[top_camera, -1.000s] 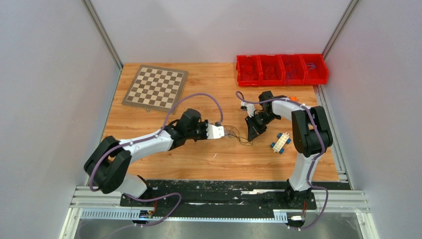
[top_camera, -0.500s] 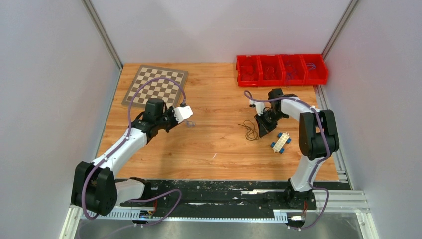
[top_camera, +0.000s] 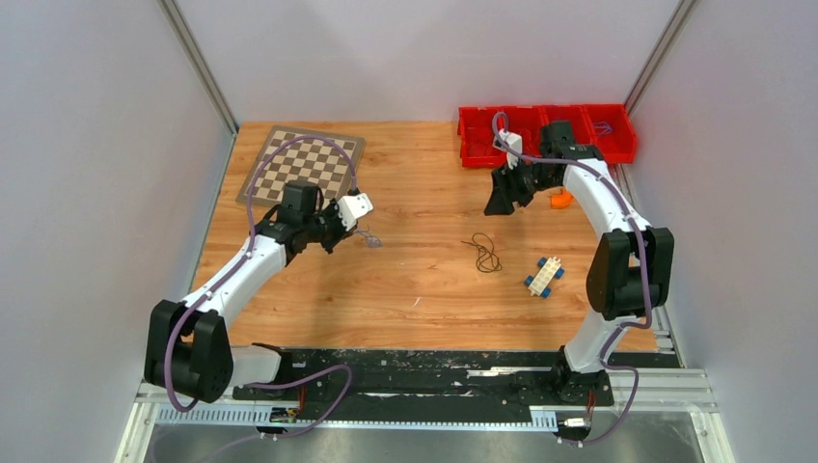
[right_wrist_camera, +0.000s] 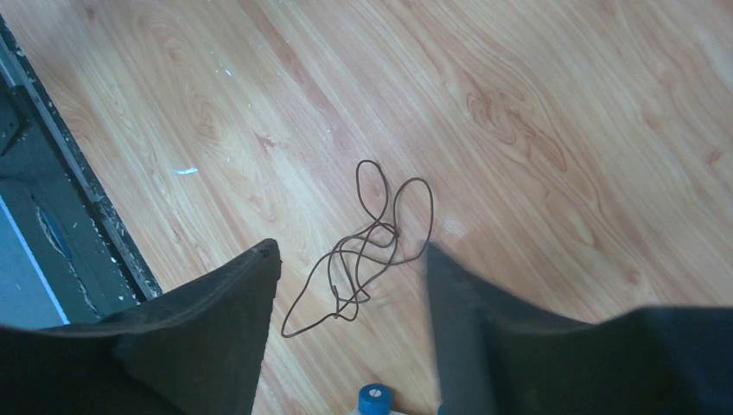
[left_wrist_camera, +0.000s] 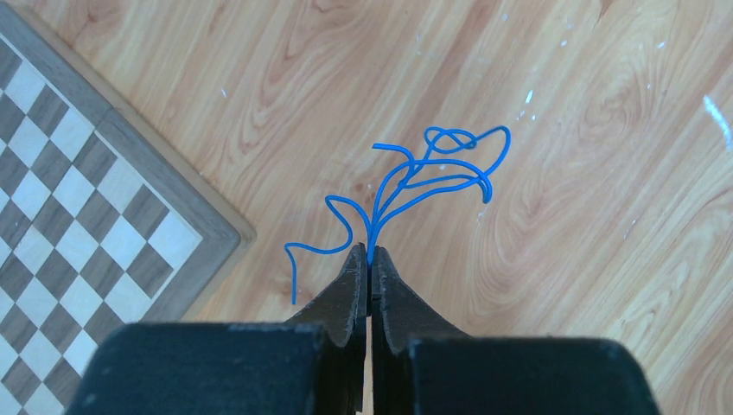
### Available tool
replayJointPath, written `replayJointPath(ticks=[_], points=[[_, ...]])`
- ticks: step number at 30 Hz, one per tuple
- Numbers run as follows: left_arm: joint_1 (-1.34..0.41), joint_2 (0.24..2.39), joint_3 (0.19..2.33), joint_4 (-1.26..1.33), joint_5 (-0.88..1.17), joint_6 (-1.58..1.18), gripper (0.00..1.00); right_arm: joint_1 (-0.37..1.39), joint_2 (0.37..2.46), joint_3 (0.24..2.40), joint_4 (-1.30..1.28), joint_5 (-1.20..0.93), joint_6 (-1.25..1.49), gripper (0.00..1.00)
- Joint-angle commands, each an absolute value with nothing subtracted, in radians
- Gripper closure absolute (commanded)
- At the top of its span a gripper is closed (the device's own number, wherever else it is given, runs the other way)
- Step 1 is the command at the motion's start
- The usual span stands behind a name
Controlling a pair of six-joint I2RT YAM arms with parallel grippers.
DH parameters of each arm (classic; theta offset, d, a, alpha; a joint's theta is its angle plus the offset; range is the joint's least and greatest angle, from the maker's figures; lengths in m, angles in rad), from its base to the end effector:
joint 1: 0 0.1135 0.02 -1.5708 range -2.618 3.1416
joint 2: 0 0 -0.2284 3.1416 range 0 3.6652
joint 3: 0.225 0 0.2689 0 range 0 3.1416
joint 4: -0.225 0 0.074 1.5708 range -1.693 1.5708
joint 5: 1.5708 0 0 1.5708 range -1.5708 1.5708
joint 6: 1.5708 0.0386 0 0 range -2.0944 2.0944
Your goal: Untangle the cables
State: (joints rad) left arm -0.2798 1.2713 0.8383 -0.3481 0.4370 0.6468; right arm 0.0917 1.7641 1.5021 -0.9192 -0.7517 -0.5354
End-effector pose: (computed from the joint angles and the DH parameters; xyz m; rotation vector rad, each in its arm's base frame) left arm 0.2772 -0.0966 0.1995 1.2043 1.9398 -0.3235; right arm 0.3674 0.0603 0.2332 -0.9480 2.2981 0.8464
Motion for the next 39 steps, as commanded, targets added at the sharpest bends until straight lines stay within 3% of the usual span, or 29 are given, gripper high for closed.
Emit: replayJointPath(ticks=[1,7,13,17,21,23,24,31,39], points=[[-0.28,1.288,0.906,-0.339,0.495,0.575,1.0,0.129,1.811,1.525,-0.989,-0.712,-0.546,0.33],[-0.28,1.311,0.926,-0.34,0.499,0.544,1.0,0.243,1.82,1.414,-0.963,-0.48,-0.552,0.16],[-0.281,1.31,0.917,-0.343,0.505,0.517,1.0,0.302,1.87,1.366,-0.929,-0.372,-0.522,0.17],[-0.281,1.306,0.907,-0.338,0.503,0.509,1.0,0.326,1.907,1.304,-0.878,-0.298,-0.529,0.31],[-0.282,1.296,0.903,-0.338,0.5,0.506,1.0,0.326,1.919,1.318,-0.875,-0.288,-0.533,0.64],[-0.281,1.29,0.899,-0.339,0.496,0.508,1.0,0.322,1.885,1.37,-0.877,-0.327,-0.543,0.93],[-0.28,1.287,0.894,-0.338,0.495,0.509,1.0,0.315,1.866,1.404,-0.875,-0.353,-0.545,0.99],[-0.28,1.275,0.892,-0.354,0.509,0.507,1.0,0.11,1.855,1.743,-0.767,-0.666,-0.443,1.0],[-0.281,1.312,0.918,-0.332,0.52,0.487,1.0,0.067,2.077,2.093,-0.591,-0.529,-0.359,1.0]])
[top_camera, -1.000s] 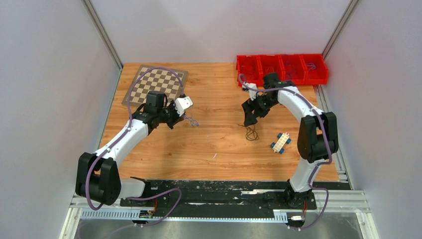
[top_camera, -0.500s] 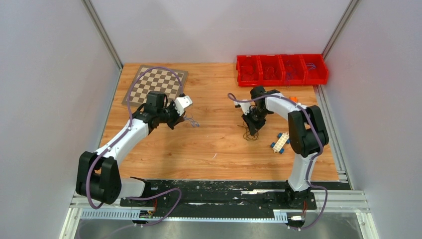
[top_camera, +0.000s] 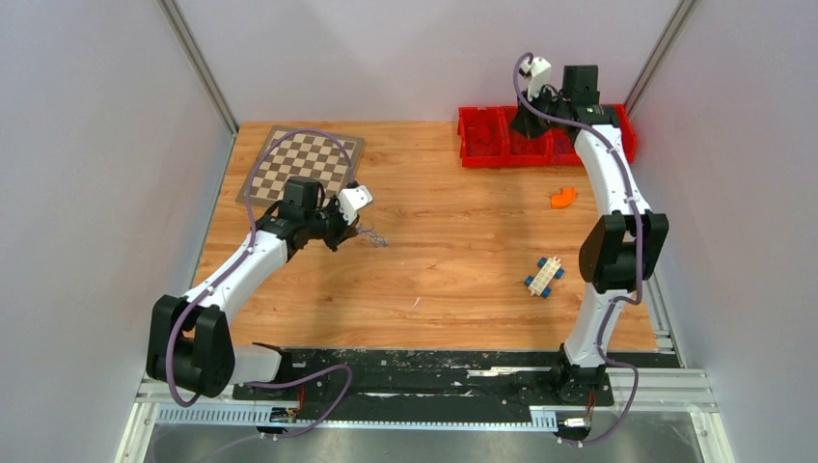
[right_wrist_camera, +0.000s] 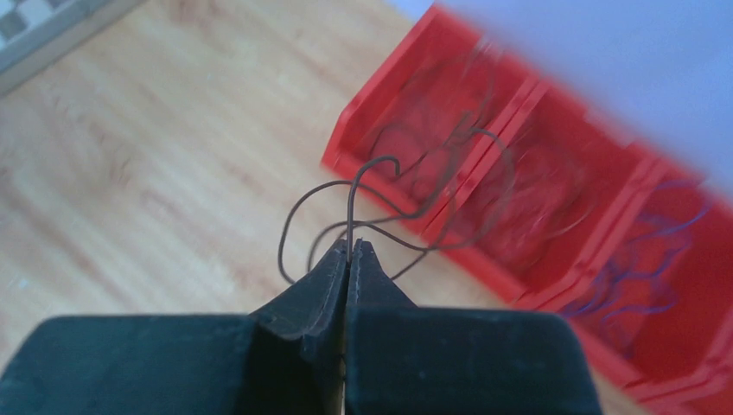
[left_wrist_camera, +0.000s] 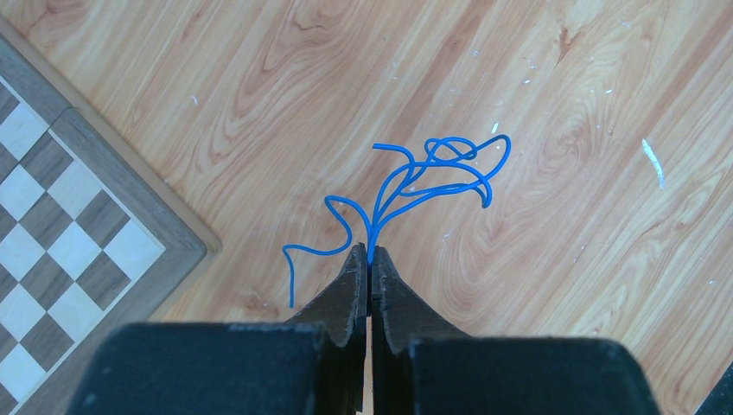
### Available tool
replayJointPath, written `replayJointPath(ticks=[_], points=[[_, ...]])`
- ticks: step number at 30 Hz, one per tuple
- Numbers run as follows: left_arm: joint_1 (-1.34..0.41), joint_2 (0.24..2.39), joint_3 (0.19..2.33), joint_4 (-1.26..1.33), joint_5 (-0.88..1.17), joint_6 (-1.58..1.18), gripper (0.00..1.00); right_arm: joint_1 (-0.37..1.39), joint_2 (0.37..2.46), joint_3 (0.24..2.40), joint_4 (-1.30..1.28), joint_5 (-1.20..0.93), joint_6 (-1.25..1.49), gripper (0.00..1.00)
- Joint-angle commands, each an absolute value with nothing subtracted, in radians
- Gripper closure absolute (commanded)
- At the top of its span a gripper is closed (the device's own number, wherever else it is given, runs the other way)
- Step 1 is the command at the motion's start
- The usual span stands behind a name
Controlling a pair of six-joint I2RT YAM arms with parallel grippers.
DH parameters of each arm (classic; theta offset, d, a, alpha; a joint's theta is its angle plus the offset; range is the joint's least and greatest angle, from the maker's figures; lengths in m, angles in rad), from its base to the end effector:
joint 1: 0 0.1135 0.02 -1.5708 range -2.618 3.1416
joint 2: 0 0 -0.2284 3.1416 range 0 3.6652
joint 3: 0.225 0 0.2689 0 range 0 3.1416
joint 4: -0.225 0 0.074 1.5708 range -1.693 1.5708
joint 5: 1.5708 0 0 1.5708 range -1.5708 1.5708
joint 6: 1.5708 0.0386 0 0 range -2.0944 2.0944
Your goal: Untangle the cables
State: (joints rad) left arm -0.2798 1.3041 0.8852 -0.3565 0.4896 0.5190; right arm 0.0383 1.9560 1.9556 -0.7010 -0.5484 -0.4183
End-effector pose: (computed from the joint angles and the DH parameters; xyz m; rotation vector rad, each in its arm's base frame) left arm 0.2841 -0.1005 0.2064 1.0988 1.9926 -0.4479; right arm 0.4486 0.0373 0.3160 -0.7651 2.0441 0.4080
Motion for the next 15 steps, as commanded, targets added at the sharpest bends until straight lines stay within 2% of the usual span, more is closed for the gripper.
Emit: replayJointPath(ticks=[1,10,15], points=[[-0.281,1.318,0.918,-0.325,0.522,0.484,1.0,0.067,2.118,2.134,-0.569,-0.514,-0.344,1.0],[-0.279,1.325,0.916,-0.31,0.525,0.482,1.0,0.068,2.291,2.224,-0.261,-0.432,-0.243,1.0],[-0.281,1.324,0.889,-0.286,0.533,0.454,1.0,0.079,2.366,2.267,-0.205,-0.408,-0.237,1.0]])
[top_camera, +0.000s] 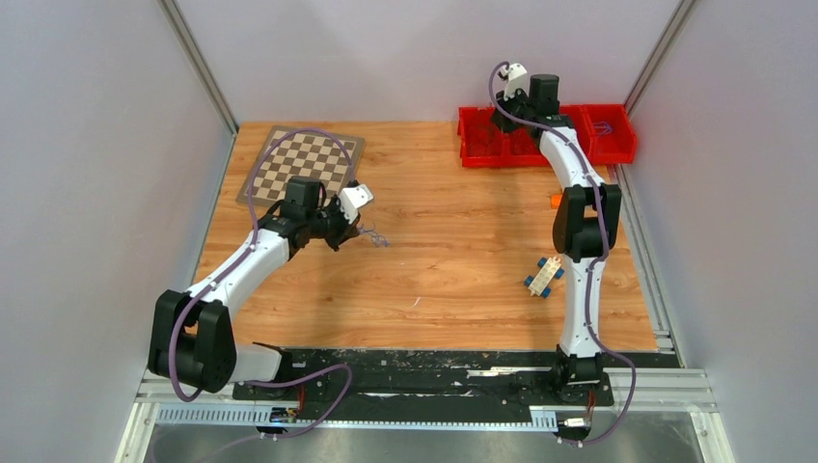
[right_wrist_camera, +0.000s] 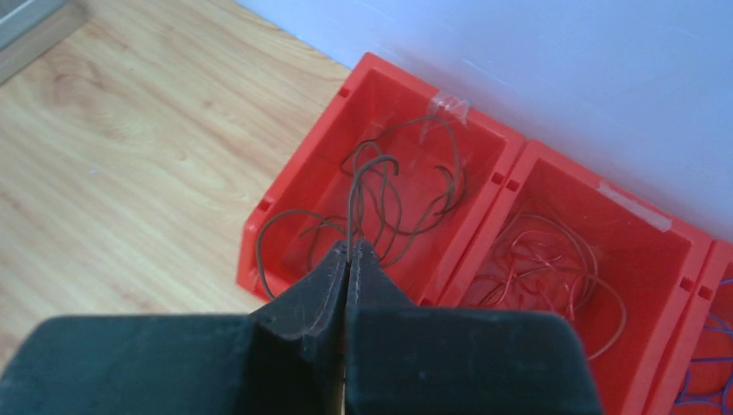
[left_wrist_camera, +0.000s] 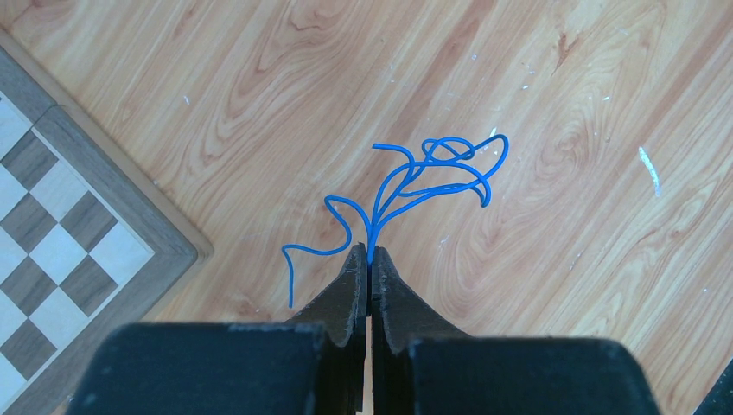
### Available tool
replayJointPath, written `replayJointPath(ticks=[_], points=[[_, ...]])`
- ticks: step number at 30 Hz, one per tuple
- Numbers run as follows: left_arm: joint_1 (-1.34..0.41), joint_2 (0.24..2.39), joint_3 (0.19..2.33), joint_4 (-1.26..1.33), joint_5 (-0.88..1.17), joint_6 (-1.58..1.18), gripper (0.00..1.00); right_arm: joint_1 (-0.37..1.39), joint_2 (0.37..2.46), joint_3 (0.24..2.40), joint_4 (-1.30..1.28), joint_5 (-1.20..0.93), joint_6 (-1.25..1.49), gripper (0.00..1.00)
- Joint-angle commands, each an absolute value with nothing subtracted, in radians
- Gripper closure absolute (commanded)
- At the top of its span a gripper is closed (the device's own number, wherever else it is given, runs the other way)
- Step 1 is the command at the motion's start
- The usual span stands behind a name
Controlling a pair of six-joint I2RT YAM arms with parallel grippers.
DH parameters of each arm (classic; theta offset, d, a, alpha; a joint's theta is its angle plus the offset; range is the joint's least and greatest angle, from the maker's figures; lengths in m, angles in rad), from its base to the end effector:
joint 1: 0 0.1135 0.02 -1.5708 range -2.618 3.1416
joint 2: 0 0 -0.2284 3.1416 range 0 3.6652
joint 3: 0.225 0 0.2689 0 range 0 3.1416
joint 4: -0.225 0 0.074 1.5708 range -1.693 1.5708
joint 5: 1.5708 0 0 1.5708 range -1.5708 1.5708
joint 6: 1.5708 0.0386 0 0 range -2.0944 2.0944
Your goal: Untangle the cables
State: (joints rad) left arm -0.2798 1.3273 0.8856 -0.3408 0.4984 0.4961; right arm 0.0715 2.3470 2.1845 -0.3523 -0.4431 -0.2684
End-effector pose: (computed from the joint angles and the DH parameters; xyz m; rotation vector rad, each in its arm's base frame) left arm 0.2871 -0.1017 0.2013 1.0808 2.0098 -0.4723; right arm 0.5406 0.0553 0.2397 -0.6065 1.9567 0.3388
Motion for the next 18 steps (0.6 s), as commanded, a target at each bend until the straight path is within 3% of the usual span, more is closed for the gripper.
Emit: replayJointPath(ticks=[1,6,7,9,11,13,18], points=[[-0.281,1.325,0.887,-0.281,0.535,0.45,1.0,0.082,2.377,2.264,-0.197,-0.409,-0.242,1.0],[-0.28,1.344,0.892,-0.27,0.545,0.432,1.0,0.099,2.442,2.274,-0.163,-0.4,-0.251,0.98],[-0.28,1.35,0.894,-0.27,0.546,0.43,1.0,0.105,2.456,2.279,-0.156,-0.396,-0.253,0.87],[-0.28,1.354,0.899,-0.273,0.555,0.424,1.0,0.11,2.465,2.291,-0.153,-0.389,-0.253,0.5],[-0.28,1.354,0.904,-0.278,0.572,0.418,1.0,0.11,2.433,2.273,-0.167,-0.39,-0.249,0.26],[-0.279,1.353,0.906,-0.276,0.578,0.412,1.0,0.107,2.364,2.213,-0.186,-0.408,-0.258,0.12],[-0.281,1.363,0.924,-0.241,0.607,0.348,1.0,0.095,2.109,1.986,-0.254,-0.549,-0.272,0.0]])
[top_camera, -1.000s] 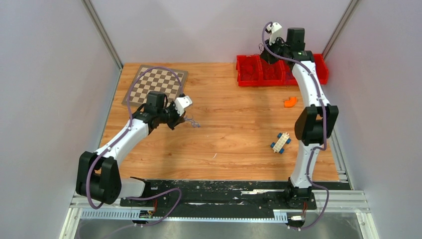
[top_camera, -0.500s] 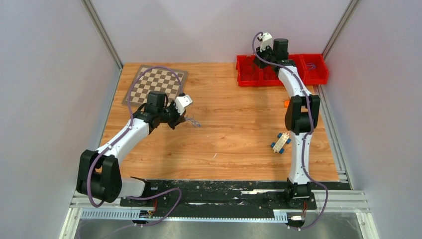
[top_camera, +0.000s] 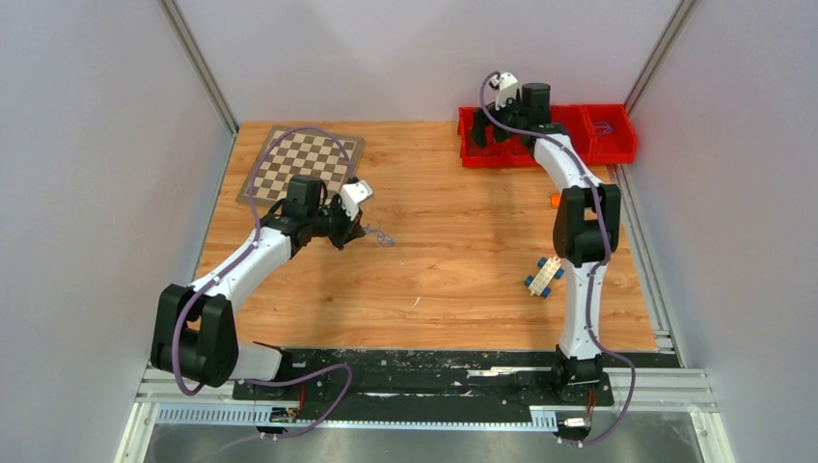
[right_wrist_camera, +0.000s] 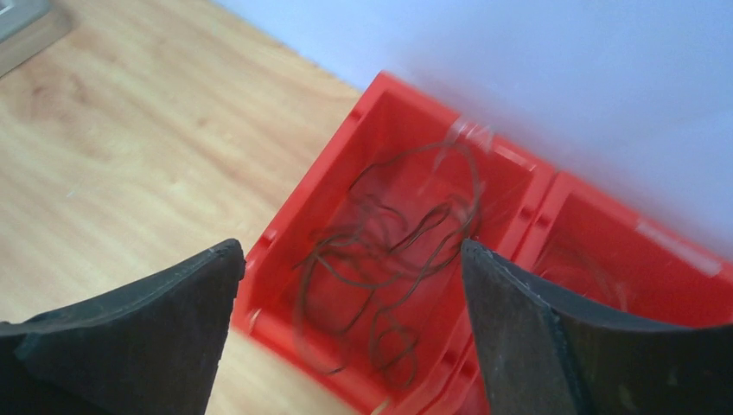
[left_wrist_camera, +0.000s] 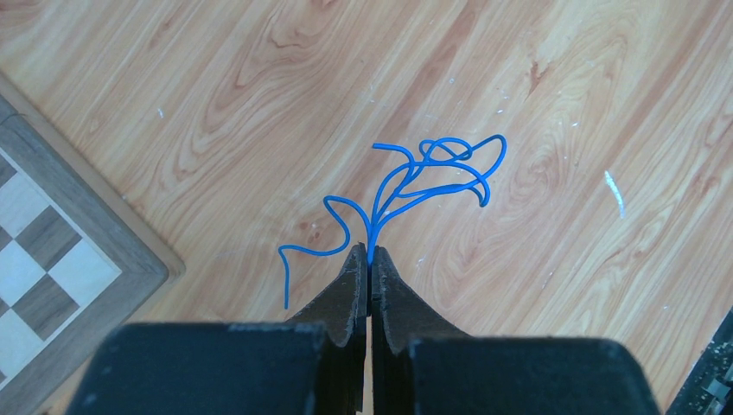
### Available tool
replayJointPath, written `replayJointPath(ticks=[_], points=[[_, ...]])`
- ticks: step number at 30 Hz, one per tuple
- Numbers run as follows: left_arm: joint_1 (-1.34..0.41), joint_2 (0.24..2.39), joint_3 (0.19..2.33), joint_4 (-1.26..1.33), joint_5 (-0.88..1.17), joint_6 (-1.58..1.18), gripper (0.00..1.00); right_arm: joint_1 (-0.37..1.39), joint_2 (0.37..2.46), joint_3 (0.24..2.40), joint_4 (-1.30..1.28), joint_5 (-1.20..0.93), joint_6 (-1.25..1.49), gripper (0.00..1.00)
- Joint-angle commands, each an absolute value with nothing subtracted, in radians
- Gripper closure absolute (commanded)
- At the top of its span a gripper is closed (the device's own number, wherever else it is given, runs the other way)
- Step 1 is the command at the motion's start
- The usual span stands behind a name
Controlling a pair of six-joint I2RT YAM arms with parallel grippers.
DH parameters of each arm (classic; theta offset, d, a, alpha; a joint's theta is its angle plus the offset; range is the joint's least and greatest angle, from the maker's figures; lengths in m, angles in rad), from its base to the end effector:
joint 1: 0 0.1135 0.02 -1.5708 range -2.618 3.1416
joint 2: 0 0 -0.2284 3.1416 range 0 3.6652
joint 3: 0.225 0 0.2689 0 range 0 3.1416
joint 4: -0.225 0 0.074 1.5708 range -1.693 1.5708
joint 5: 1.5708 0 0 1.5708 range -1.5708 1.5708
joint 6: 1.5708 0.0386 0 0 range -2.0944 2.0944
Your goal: Untangle the cables
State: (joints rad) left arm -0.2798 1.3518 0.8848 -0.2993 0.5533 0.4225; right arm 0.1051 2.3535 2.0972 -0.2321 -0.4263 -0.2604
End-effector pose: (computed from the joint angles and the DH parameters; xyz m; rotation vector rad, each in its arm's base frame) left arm 0.2908 -0.1047 0.1979 1.0274 2.0157 -0.5680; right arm 0.5415 0.0732 0.2158 -0.6230 1.9308 0.3403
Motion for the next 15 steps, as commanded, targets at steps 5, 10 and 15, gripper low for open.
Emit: replayJointPath(ticks=[5,10,15], points=[[-0.299,1.394,0.975,-0.193,0.658,0.219,1.0,0.106,1.875,1.781,-0.431,-0.86,-0.267,0.0],[-0.341,1.424,1.033,-0.128,0.683,0.103,1.0,0.184,1.731,1.601,-0.5,-1.019,-0.146,0.0],[-0.368,1.461,1.103,-0.08,0.727,-0.074,1.0,0.297,1.662,1.526,-0.497,-1.072,-0.121,0.0]])
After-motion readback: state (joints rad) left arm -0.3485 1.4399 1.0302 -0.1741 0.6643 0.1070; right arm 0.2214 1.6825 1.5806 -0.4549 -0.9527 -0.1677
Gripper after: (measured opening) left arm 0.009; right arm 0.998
